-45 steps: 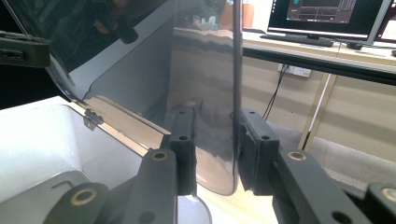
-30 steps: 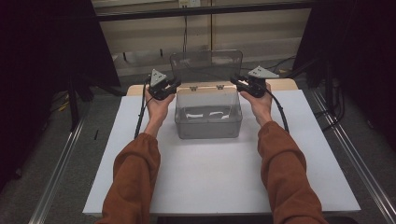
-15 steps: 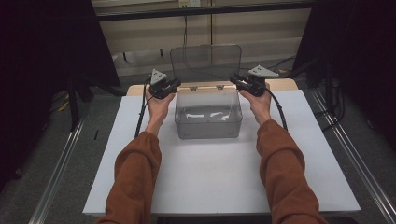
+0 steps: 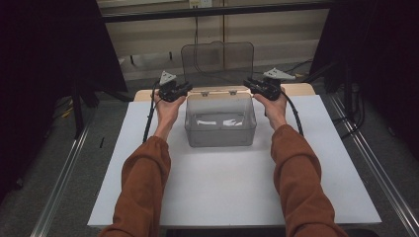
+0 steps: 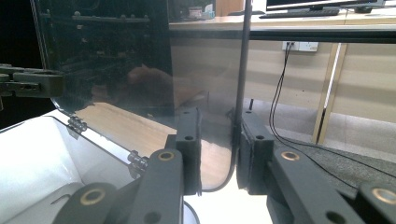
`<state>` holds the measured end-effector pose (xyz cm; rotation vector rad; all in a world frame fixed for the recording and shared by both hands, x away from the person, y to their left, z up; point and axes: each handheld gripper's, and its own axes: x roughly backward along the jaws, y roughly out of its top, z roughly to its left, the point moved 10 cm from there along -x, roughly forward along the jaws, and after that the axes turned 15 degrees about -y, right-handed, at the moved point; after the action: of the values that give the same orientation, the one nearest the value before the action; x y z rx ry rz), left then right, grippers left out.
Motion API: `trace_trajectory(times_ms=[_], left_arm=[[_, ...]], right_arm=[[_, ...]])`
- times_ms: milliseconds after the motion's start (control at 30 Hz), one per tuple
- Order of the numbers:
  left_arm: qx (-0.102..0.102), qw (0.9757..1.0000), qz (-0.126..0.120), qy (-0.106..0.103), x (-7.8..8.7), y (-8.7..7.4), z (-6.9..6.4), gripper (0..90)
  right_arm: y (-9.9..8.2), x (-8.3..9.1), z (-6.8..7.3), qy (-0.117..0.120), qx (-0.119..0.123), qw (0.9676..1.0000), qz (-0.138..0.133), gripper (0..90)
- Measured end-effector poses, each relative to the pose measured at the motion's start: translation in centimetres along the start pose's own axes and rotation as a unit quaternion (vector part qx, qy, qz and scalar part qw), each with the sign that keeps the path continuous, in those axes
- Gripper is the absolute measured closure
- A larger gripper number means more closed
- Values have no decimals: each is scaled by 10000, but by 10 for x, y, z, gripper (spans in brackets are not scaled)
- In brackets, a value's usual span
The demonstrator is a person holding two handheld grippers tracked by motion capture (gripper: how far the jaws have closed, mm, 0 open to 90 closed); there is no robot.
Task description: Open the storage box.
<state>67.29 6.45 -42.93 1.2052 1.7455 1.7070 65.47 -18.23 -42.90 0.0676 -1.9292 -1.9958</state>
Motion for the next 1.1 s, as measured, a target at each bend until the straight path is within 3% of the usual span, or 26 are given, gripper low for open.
trace_trajectory(times_ms=[167, 200, 333, 533, 733, 900, 1100], left_arm=[[127, 9999, -23, -97, -1, 0, 2, 748], [244, 9996, -103, -86, -2, 1, 2, 750], [515, 9985, -18, -184, -1, 0, 4, 764], [681, 9975, 116, -140, -2, 0, 5, 764], [751, 9970, 203, -53, -3, 1, 6, 762], [744, 9969, 250, -33, -4, 1, 6, 755], [787, 9966, 233, -13, -5, 0, 7, 746]], right_arm=[[0, -1, -1, 46, -63, 10000, 7, 728], [0, -2, -1, 76, -148, 9999, 9, 731], [0, -3, -2, 74, -244, 9997, 67, 730], [-1, -6, -3, 49, -529, 9983, 226, 730], [0, -8, -4, -31, -682, 9965, 475, 728], [0, -10, -5, -56, -966, 9933, 638, 728], [0, -13, -5, -134, -1019, 9913, 825, 724]])
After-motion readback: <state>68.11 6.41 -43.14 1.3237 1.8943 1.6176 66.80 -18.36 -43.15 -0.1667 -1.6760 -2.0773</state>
